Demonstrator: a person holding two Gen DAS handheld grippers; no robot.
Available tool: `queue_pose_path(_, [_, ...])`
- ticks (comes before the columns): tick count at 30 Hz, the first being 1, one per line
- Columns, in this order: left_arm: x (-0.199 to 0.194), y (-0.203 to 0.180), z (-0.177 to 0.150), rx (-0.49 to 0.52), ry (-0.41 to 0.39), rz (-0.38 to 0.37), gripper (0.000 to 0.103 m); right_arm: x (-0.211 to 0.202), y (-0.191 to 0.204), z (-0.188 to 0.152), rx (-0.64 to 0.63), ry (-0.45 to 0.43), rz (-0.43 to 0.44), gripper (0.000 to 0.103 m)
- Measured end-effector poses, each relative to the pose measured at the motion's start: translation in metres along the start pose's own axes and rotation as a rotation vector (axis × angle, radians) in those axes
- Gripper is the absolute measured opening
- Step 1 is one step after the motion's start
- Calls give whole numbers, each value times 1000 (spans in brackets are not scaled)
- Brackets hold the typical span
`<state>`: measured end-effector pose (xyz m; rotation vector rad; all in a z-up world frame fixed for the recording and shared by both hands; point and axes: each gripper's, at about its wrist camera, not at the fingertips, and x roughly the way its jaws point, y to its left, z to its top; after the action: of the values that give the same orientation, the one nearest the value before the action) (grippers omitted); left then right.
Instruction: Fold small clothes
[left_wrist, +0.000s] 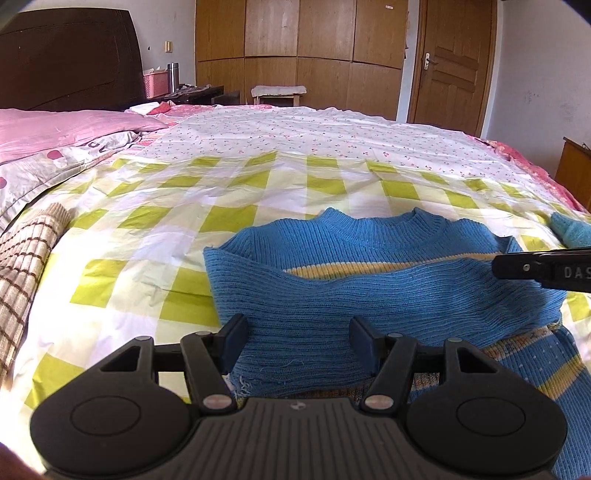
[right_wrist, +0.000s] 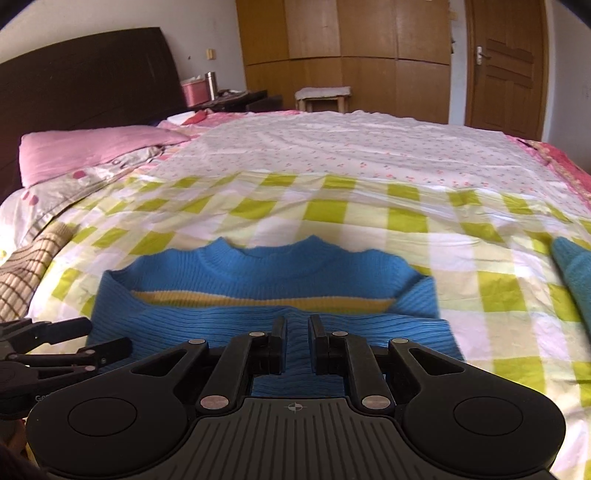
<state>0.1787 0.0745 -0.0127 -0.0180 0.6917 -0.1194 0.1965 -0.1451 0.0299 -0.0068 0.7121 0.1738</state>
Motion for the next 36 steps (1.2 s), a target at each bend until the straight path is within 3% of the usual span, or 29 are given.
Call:
queue_pose_path(3, [5, 3, -2, -9, 13, 0, 66, 22, 11, 2, -18, 36, 20, 14])
queue_pose_path(8, [11, 5, -3, -1, 19, -5, 67, 55, 11, 1, -27, 85, -28, 14])
queue_pose_path(16, [12, 5, -3, 11, 25, -4, 68, 71, 5, 3, -25, 72, -75, 13])
queue_pose_path(27, [12, 5, -3, 9, 26, -4, 68, 39, 5, -2, -24, 32, -47, 14])
queue_pose_path(36, [12, 6, -4, 15, 25, -1, 68, 47, 0, -11, -33, 48, -75, 15])
